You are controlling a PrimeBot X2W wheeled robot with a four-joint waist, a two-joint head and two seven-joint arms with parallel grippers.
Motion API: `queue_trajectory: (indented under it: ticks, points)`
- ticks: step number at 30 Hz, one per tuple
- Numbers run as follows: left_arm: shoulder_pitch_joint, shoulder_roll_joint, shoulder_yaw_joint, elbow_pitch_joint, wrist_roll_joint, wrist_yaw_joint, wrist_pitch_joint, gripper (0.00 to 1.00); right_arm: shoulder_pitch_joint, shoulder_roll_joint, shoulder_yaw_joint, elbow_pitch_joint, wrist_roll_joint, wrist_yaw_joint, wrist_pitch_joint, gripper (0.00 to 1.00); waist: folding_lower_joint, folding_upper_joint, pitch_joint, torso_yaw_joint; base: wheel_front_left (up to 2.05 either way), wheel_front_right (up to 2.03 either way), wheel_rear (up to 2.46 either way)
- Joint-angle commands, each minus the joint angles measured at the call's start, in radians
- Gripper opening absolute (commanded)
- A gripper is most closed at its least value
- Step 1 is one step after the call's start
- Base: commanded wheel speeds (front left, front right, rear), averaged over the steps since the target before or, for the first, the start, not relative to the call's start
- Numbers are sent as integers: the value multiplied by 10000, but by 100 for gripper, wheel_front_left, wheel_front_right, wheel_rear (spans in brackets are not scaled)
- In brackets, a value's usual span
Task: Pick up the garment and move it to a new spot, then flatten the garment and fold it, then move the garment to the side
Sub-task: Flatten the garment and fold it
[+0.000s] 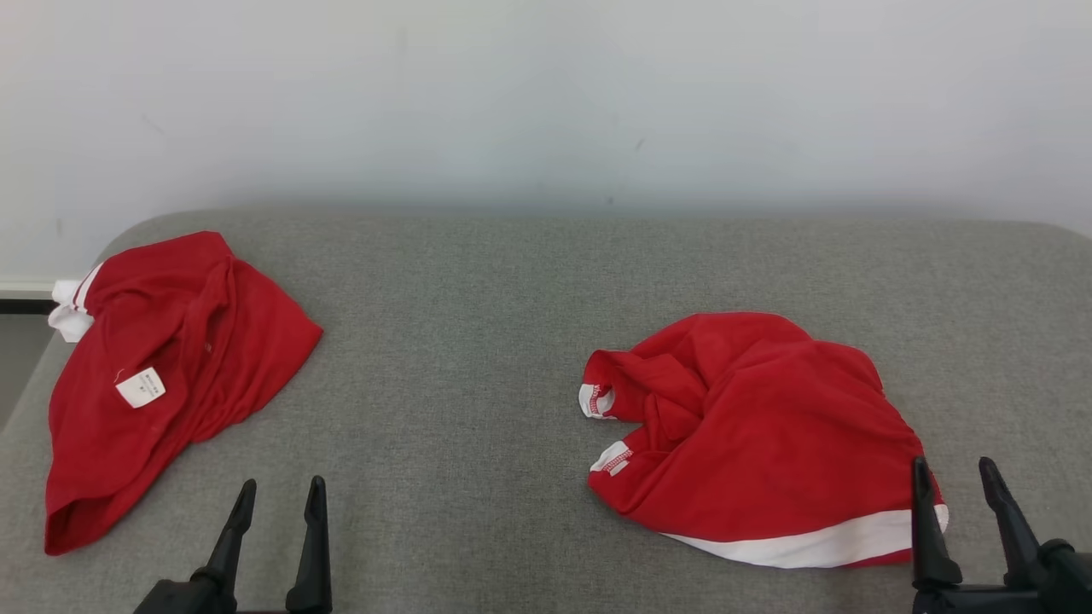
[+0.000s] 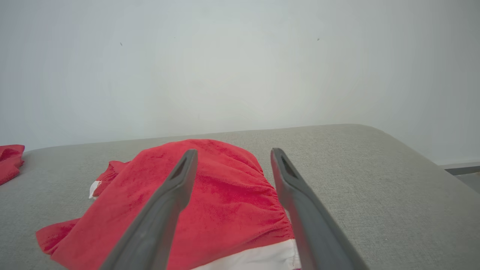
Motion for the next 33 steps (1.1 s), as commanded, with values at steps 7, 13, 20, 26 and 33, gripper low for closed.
queue_trajectory:
  ticks: [7, 13, 20, 26, 33]
  points:
    - [136, 57, 115, -73, 62, 14, -36, 100, 693, 652, 255, -1462, -317, -22, -11, 100, 1, 0, -3, -216, 0, 0, 0]
    - [199, 40, 92, -102, 156, 14, -36, 100, 810, 861, 421, -1708, -359, -22, -12, 100, 1, 0, 110, -370, 0, 0, 0]
    - [-644, 287, -660, 13, -32, 14, -36, 100, 565, 928, 588, -1648, -383, -22, -13, 100, 1, 0, 371, -659, 0, 0, 0]
    - [-1705, 638, -1794, 522, -148, 14, -23, 100, 426, 959, 775, -1319, -229, -22, -13, 100, 1, 0, 620, -977, 0, 0, 0]
    - [-3168, 1164, -3725, 1254, -691, 16, 673, 100, 227, 996, 944, -1085, -273, -22, -13, 100, 1, 0, 946, -1496, 0, 0, 0]
